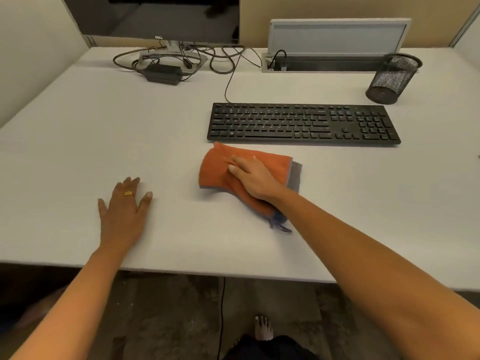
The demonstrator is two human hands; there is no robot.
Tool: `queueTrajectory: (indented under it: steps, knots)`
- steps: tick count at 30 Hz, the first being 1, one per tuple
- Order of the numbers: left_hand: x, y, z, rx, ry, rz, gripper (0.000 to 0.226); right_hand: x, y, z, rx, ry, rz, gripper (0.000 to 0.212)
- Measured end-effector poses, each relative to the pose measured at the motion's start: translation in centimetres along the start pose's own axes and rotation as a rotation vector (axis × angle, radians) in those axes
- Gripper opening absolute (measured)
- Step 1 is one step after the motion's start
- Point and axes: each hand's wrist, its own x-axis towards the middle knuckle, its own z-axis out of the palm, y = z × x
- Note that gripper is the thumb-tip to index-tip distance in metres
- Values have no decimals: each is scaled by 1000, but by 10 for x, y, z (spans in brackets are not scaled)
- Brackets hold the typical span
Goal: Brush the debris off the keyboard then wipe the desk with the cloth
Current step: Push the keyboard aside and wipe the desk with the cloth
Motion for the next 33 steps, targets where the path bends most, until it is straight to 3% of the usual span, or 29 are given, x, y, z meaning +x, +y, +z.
queueTrajectory:
  steps: [5,9,19,22,28,33]
  knots:
    - [-8,0,0,38,70,-23,50,-13,-30,42,-107,-115,-150,44]
    - [-8,1,0,51,70,-26,50,-55,-30,55,-357,-86,-195,57]
    - [-22,54,21,48,-42,96,51,-168,38,0,-562,221,286,65]
    - [-28,79,30,40,-72,163,51,-227,58,-20,-632,361,348,50]
    - [-36,120,43,31,-109,269,50,-339,100,-30,-337,285,430,26]
    - [-47,144,49,26,-122,339,51,-346,94,-52,-169,652,378,12]
